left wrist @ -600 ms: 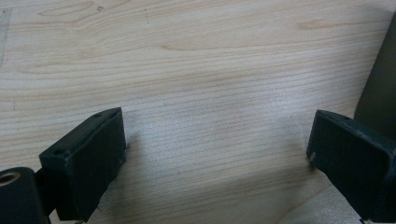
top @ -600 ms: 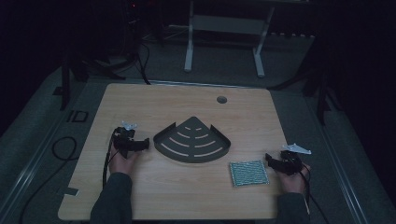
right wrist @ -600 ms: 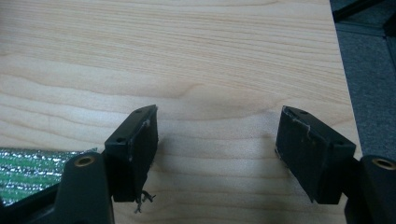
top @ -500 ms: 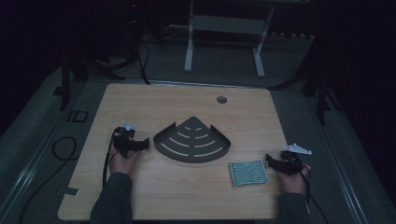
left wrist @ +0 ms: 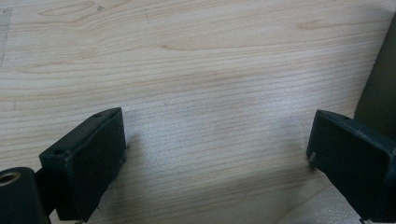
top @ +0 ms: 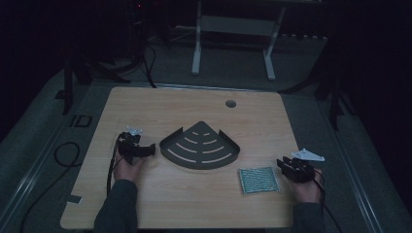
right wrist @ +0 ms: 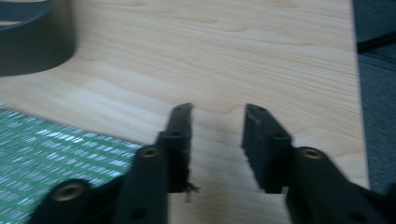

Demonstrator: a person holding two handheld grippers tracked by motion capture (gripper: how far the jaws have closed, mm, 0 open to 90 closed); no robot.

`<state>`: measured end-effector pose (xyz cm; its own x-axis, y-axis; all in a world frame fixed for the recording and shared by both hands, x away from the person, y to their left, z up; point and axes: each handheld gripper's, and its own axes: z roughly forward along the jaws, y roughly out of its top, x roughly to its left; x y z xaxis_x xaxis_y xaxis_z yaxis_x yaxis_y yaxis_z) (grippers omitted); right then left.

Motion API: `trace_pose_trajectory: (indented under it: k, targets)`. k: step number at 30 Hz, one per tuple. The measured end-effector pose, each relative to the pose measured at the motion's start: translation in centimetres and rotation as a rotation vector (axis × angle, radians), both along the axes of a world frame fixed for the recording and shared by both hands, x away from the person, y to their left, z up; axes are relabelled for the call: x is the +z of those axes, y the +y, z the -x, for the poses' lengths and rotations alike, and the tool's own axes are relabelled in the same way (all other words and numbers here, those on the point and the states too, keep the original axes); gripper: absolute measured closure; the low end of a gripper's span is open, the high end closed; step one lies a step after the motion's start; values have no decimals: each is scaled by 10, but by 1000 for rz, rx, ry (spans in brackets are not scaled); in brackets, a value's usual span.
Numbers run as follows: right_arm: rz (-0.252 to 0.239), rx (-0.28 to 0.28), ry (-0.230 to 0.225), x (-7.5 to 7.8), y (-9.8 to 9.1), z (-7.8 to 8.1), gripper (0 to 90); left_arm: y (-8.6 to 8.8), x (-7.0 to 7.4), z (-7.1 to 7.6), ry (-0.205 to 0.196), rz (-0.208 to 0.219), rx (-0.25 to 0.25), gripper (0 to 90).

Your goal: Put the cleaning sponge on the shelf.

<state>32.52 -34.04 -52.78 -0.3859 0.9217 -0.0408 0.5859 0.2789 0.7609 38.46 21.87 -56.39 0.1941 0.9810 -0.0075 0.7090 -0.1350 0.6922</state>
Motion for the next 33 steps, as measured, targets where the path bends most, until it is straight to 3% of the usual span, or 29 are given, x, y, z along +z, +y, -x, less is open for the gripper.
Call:
trace_pose_trajectory:
  k: [8,15,24,29,33]
  targets:
    - [9,99,-11,9,14,16,895,0,0,0,0,0,3,50]
    - [22,159,0,13,31,29,898,0,0,0,0,0,3,50]
    - [62,263,19,10,55,61,899,0,0,0,0,0,3,50]
    - [69,289,24,8,61,67,898,0,0,0,0,0,3,50]
    - [78,335,55,4,73,71,898,0,0,0,0,0,3,50]
